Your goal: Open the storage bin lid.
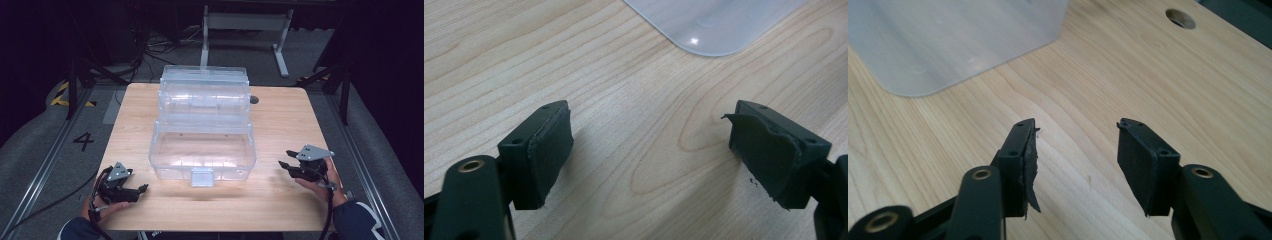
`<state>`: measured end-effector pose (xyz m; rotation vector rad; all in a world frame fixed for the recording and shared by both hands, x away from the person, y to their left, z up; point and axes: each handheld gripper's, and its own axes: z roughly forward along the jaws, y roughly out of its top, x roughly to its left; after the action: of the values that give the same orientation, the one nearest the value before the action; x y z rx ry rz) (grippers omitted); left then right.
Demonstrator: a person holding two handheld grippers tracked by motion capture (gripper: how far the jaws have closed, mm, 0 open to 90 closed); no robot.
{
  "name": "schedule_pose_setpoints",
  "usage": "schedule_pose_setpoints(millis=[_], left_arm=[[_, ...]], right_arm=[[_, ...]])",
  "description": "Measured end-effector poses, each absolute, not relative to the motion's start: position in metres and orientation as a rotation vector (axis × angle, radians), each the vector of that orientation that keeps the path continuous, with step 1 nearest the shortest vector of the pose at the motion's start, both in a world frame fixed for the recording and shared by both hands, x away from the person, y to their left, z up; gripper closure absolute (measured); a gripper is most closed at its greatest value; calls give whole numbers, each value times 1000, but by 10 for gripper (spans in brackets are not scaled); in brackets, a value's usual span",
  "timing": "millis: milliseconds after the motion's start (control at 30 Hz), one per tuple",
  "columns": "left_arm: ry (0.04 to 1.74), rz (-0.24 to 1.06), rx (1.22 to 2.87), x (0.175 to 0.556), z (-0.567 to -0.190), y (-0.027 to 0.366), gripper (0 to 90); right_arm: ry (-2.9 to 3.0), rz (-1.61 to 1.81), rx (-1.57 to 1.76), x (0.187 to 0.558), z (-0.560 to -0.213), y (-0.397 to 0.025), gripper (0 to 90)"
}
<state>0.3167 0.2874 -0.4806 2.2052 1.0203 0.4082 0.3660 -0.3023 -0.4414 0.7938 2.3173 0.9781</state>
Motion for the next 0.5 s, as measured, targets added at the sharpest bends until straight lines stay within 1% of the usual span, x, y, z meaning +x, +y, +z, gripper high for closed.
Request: schedule_pose_setpoints(millis=[100,167,233,367,400,500], left_arm=[[1030,396,2189,318,-482,286,176],[1007,404,2201,320,-481,286,173],[1026,394,2198,320,-481,285,172],[1013,401,2205,321,-481,285,171],[1012,401,2205,321,-481,285,171],[1012,400,2205,321,-481,285,171]], right_arm=[[2314,995,860,361,-448,-311,454],[2320,981,875,359,-452,-314,442],[2324,970,878,357,-455,-316,430],[2349,960,938,350,-466,-324,357],[2341,943,961,346,-469,-326,326],[2331,946,985,343,-472,-330,303]])
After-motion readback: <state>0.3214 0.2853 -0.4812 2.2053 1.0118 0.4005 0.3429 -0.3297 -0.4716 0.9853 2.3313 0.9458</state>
